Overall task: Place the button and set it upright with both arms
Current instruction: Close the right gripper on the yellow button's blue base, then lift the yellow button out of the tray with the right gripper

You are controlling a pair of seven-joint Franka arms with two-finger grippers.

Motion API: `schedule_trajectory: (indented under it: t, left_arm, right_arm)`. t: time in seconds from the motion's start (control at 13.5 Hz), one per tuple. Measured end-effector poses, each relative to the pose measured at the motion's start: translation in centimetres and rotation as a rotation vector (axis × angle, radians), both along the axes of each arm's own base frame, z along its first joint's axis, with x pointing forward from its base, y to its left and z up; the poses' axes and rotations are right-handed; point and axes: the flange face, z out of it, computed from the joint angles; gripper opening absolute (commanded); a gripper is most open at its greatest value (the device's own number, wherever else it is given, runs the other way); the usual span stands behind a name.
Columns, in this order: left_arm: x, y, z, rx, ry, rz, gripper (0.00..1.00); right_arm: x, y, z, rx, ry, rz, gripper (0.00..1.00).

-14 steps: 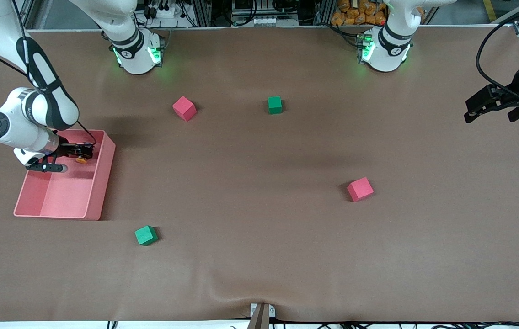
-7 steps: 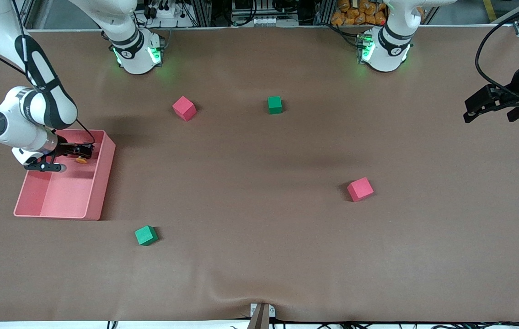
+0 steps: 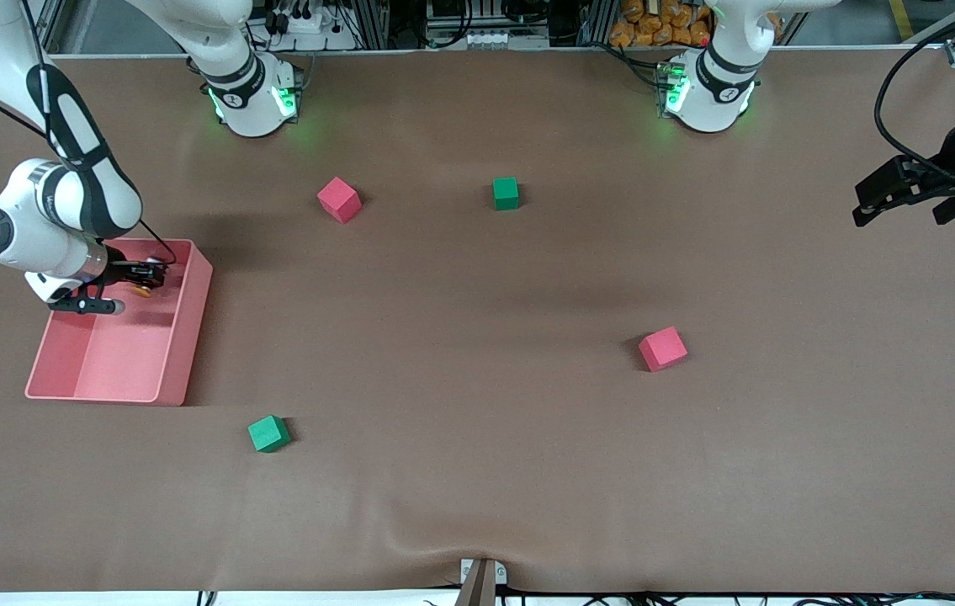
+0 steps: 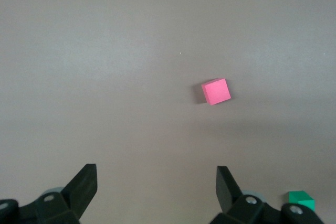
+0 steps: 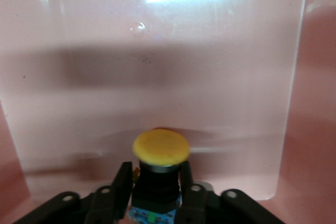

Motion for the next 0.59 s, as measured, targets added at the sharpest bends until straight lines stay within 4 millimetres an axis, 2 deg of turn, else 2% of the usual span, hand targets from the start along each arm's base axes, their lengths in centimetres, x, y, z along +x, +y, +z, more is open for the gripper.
schedule_trajectory:
  t: [0.37,0.59]
  left_arm:
    - [0.0,0.0,0.0,0.000,0.000,-0.001,1.00]
    - [0.0,-0.1,0.0,0.000,0.000,-0.001,1.00]
  right_arm:
    - [0.0,-0.1,0.1,0.000,-0.001,-0.002,0.00]
    - [0.9,-0.2,1.1,-0.005,-0.017,0.003,0.00]
